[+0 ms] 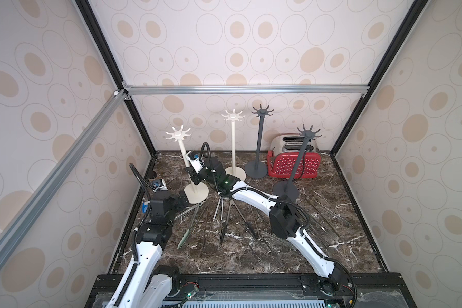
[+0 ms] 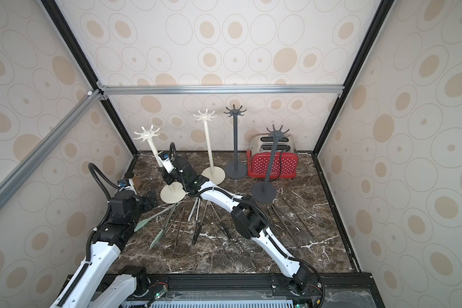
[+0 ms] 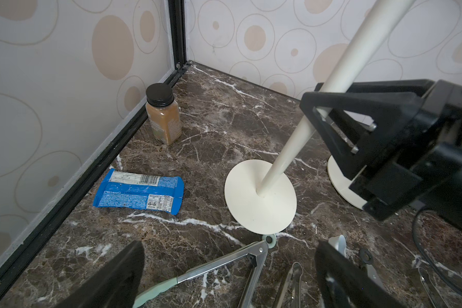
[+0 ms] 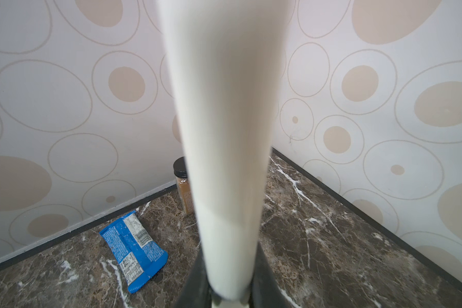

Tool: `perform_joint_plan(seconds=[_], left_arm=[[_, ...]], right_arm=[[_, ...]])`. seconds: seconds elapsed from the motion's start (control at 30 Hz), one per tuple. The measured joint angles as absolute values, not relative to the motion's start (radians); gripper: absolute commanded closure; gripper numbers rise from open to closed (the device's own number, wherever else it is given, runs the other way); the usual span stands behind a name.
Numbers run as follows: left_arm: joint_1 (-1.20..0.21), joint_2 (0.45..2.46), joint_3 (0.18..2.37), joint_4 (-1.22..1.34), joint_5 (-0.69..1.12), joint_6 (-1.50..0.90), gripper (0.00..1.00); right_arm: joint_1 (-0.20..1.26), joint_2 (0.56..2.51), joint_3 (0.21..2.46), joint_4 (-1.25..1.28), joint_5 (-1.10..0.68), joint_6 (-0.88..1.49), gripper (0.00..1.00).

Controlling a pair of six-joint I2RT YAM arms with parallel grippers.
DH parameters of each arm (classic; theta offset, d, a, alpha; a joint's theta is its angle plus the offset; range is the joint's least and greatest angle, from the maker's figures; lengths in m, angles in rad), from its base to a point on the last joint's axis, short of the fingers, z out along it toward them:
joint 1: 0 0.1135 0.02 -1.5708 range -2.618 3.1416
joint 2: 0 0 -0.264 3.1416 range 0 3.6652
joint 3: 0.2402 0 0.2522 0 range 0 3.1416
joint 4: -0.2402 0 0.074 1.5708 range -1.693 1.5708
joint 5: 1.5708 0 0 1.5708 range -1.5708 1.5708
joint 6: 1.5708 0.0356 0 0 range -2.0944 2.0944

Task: Hang food tongs on kitchen utensil racks
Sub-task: Place the rack at the center of the board.

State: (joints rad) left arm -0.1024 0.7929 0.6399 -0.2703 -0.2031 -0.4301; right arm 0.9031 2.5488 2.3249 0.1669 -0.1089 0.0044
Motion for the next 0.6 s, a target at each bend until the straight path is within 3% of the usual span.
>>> perform_joint_plan(seconds=[0.6], left_arm=[[-0.102, 0.807, 0.638, -0.247, -0.209, -0.43, 0.01]], right_arm=[[0.87, 2.55, 2.266, 0.299, -0.167, 0.064, 1.0]])
